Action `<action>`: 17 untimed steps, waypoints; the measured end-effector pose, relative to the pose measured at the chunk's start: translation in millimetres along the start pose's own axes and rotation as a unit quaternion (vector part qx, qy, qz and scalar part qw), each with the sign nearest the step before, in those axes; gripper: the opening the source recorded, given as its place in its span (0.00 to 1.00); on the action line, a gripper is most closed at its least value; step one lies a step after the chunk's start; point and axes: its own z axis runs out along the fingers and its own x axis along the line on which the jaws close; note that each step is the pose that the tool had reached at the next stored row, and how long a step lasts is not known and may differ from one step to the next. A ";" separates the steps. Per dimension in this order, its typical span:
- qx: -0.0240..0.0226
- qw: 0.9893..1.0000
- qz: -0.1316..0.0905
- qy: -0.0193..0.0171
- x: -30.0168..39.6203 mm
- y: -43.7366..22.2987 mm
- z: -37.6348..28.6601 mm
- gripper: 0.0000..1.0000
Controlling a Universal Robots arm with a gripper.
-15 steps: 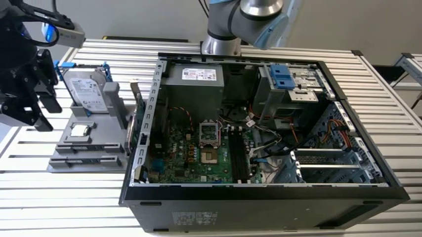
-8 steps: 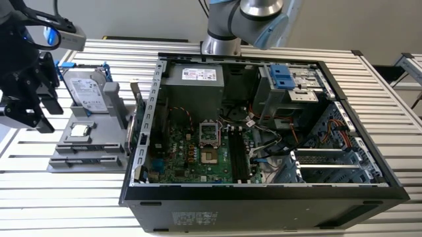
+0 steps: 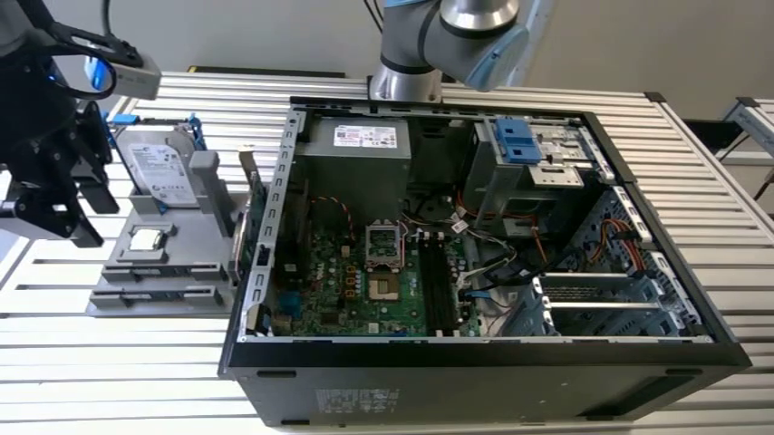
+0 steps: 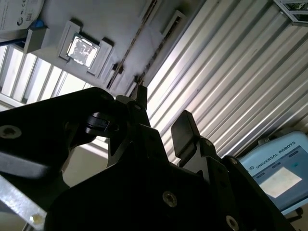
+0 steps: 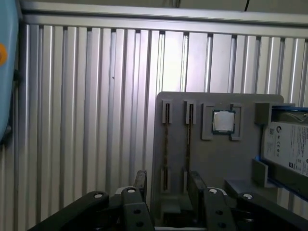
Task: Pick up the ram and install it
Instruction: 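Pick up the ram and move it above insertion slot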
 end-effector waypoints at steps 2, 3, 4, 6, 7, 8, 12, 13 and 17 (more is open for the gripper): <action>0.000 1.000 0.000 0.000 -0.3 0.0 1.3 1.00; 0.000 1.000 0.000 0.000 -0.4 0.0 1.8 1.00; 0.000 1.000 0.000 0.000 -0.5 0.0 2.3 1.00; 0.000 1.000 0.000 0.000 -0.8 -0.1 3.3 1.00; 0.000 1.000 0.000 0.000 -0.9 0.0 3.9 1.00; 0.000 1.000 0.000 0.000 -1.0 -0.1 4.5 1.00; 0.000 1.000 0.000 0.000 -1.5 -0.1 7.1 1.00; 0.000 1.000 0.000 0.000 -1.7 -0.1 7.8 1.00; 0.000 1.000 0.000 0.000 -2.2 -0.1 10.5 1.00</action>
